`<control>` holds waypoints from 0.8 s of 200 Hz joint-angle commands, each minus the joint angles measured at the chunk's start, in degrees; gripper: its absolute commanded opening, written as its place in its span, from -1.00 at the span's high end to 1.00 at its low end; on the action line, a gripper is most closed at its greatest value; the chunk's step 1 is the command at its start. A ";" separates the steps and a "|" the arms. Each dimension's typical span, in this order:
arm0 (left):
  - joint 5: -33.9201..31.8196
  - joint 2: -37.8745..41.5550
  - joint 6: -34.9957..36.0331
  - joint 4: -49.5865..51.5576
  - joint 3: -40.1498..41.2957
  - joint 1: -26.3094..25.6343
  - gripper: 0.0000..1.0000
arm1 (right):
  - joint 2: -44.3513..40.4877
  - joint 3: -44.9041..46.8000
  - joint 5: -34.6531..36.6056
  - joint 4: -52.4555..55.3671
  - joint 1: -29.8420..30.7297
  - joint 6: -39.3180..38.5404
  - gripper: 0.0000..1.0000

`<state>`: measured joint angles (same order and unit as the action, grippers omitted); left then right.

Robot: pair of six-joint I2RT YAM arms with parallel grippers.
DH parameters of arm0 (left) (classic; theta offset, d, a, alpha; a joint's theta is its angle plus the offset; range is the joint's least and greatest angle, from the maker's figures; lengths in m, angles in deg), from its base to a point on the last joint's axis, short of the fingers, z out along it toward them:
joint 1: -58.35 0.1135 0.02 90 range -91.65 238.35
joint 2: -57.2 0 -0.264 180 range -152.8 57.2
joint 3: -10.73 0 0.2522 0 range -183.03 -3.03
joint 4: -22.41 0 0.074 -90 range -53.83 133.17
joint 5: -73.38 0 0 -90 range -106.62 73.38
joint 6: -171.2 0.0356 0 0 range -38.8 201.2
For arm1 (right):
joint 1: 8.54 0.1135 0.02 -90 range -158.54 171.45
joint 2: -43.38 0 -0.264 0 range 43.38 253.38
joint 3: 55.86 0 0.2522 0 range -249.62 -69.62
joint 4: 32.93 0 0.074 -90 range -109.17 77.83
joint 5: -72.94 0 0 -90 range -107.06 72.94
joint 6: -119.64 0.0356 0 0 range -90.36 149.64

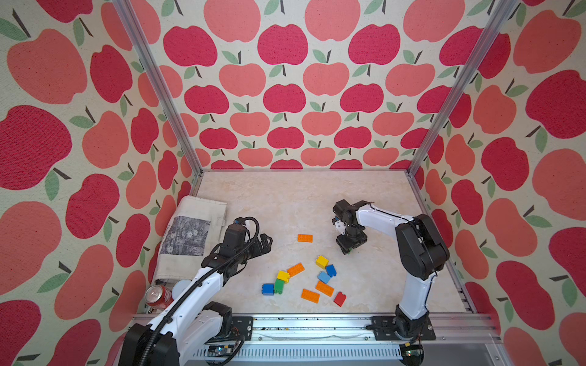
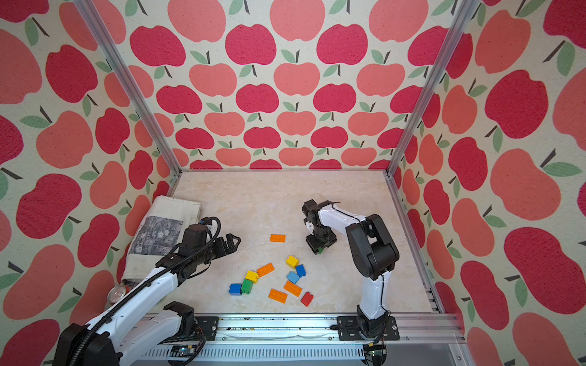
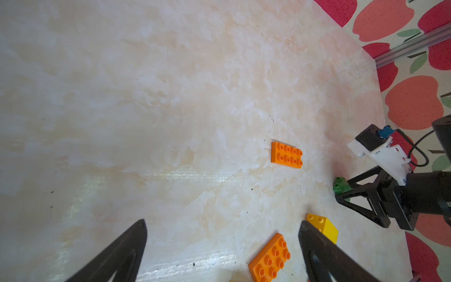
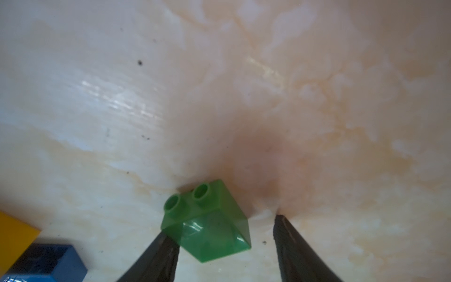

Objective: Assemble the letter p with lego
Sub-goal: Pick up the lego brick from the center of the board.

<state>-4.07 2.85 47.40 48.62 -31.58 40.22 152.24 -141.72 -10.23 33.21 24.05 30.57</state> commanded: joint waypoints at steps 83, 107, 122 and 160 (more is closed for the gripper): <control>3.09 0.88 -1.81 -0.58 -2.63 0.31 -1.00 | 0.38 -0.77 -3.01 -0.20 -0.49 0.72 0.29; 4.14 -0.62 -1.88 -1.38 -3.00 0.29 -0.97 | -1.05 -1.50 -5.35 0.00 -0.39 0.90 0.45; 5.41 -2.11 -2.39 -2.95 -3.28 0.38 -0.96 | -1.77 -2.08 -6.22 0.02 -0.27 1.10 0.56; 9.47 -8.40 -2.01 -3.83 -7.99 0.38 -0.94 | -5.90 -0.47 -9.12 -2.99 0.35 0.44 0.61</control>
<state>1.68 -2.61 45.87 46.47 -35.45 40.29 150.51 -142.85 -16.39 32.03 24.05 30.96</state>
